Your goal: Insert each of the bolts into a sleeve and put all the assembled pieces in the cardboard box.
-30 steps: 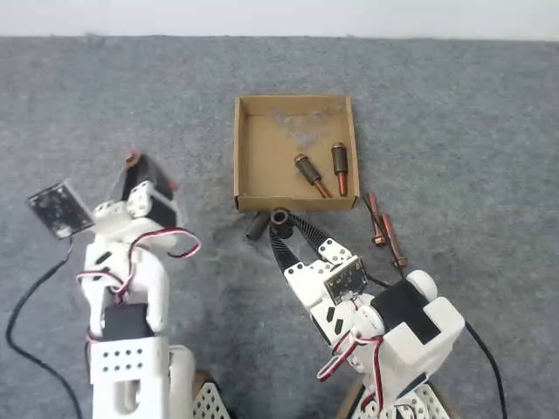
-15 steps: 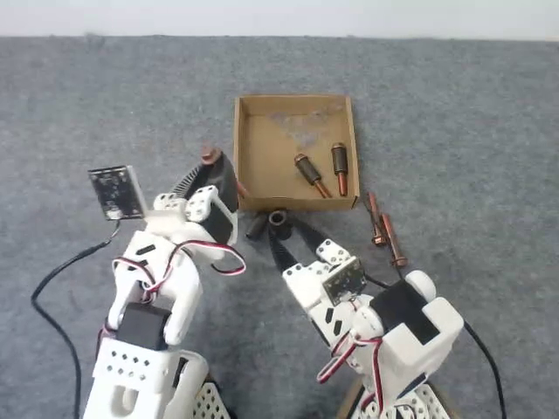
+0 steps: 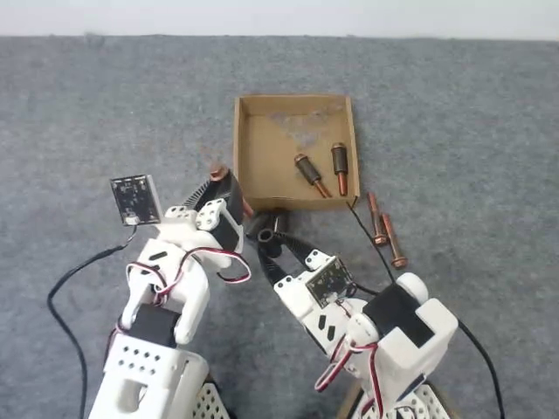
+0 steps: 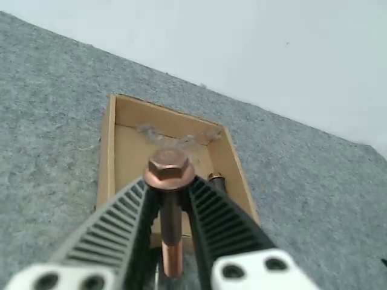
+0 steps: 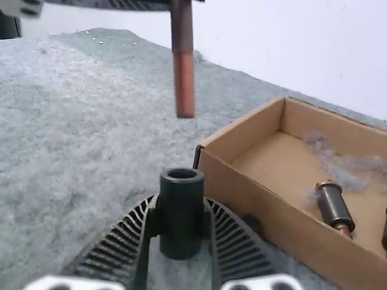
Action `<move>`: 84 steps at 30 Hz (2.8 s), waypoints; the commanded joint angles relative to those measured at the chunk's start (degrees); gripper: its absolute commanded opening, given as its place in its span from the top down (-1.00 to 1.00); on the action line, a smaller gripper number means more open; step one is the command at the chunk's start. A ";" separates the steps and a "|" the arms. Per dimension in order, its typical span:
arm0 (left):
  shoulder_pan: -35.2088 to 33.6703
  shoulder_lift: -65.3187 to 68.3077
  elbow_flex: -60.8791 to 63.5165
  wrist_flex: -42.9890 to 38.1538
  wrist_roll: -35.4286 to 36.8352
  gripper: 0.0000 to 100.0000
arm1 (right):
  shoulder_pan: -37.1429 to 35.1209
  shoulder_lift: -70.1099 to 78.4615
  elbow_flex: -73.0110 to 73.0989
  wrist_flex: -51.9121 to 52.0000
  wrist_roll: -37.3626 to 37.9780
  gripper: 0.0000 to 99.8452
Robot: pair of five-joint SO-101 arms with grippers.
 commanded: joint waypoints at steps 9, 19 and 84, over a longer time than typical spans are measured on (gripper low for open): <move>0.70 -1.58 -0.92 0.79 -2.46 0.98 | -0.48 -0.40 -1.93 0.22 -0.44 0.99; 1.67 -21.01 3.65 8.09 -4.31 0.98 | -0.57 -0.40 -2.55 3.12 1.05 0.99; 8.62 -27.87 14.02 7.91 -10.11 0.98 | -1.54 -1.01 0.62 -0.75 2.37 0.99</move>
